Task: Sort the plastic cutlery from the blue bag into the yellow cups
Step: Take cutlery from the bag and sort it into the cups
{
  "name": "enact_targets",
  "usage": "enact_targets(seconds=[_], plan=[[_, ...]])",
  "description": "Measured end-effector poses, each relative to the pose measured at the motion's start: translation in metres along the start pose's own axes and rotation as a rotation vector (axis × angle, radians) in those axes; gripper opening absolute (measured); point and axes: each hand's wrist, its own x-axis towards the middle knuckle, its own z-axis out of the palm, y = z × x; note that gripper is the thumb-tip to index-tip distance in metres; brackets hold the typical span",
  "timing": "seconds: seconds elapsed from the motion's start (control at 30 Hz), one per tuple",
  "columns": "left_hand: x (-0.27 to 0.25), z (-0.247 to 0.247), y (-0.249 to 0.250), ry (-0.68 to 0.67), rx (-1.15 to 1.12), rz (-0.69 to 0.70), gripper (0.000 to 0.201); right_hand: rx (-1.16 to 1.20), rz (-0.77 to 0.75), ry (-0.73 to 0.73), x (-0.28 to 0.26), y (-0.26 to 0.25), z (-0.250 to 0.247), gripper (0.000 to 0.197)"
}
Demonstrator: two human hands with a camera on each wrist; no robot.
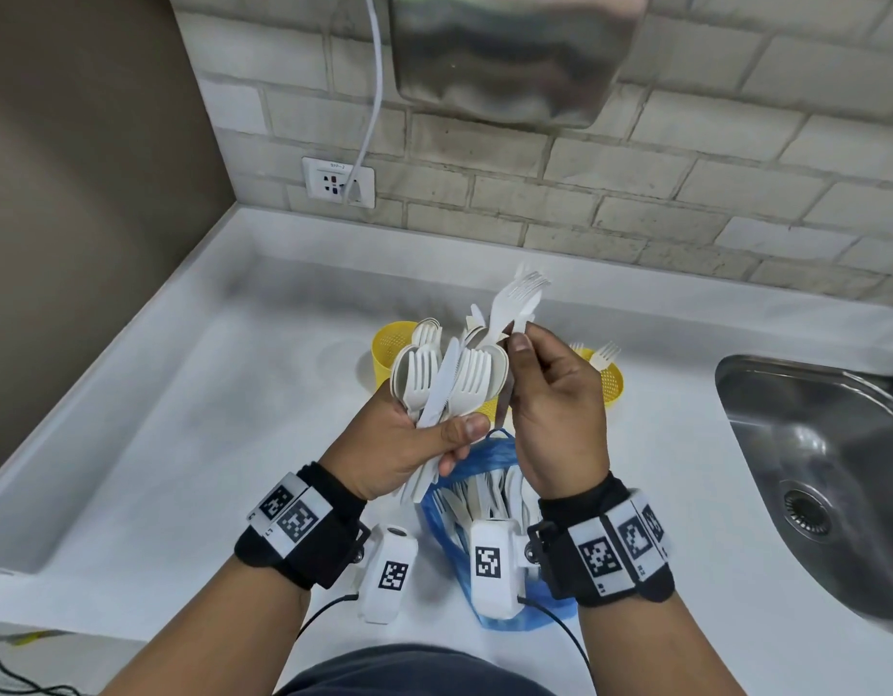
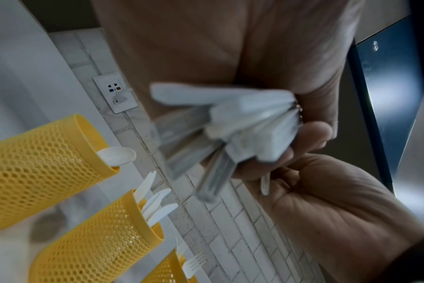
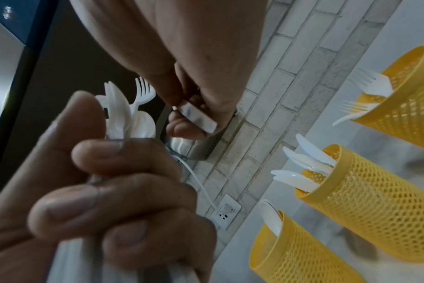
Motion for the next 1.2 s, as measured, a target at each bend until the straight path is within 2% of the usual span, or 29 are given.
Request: enact_targets(seconds=[0.07,0.13,0.2,0.3,0.47,0.57,0.7,0.87,0.93,1.0,1.2], plan=[[0.0,-0.001,-0.001,0.006,-0.007,-0.005,0.017,0.05,-0.015,0.04,0.001,-0.001,0.001,0.019],[0.0,-0.001,-0.001,0.016,-0.023,-0.009,0.013,0.132,0.01,0.068,0.002,-0.002,0.002,0.031],[0.0,-0.002,-0.002,0.022,-0.033,-0.014,0.016,0.174,0.031,0.071,0.002,0.0,0.001,0.032],[0.0,-0.002,-0.002,0.018,-0.037,-0.024,0.019,0.153,0.03,0.037,0.002,0.002,0.002,0.018],[0.0,-0.002,-0.002,0.02,-0.035,-0.021,0.018,0.103,0.015,-0.023,0.0,-0.003,0.002,0.025],[0.0,-0.002,-0.002,0.013,-0.042,-0.012,0.02,0.096,-0.011,-0.045,0.001,-0.004,0.003,0.011],[0.001,-0.003,-0.004,0.007,-0.03,-0.015,0.021,0.027,-0.083,-0.048,0.002,-0.005,0.002,0.024],[0.001,-0.003,-0.007,-0.003,0.045,-0.016,0.014,0.185,0.016,0.019,0.005,-0.011,0.004,0.018],[0.001,-0.002,-0.009,0.004,0.071,-0.031,0.021,0.265,0.051,0.046,0.007,-0.015,0.004,0.01],[0.001,-0.002,-0.011,0.008,0.088,-0.057,0.022,0.344,0.079,0.076,0.01,-0.02,0.001,0.014],[0.002,-0.001,-0.016,-0.016,0.136,-0.112,0.021,0.372,0.047,0.211,0.017,-0.024,-0.01,0.014]])
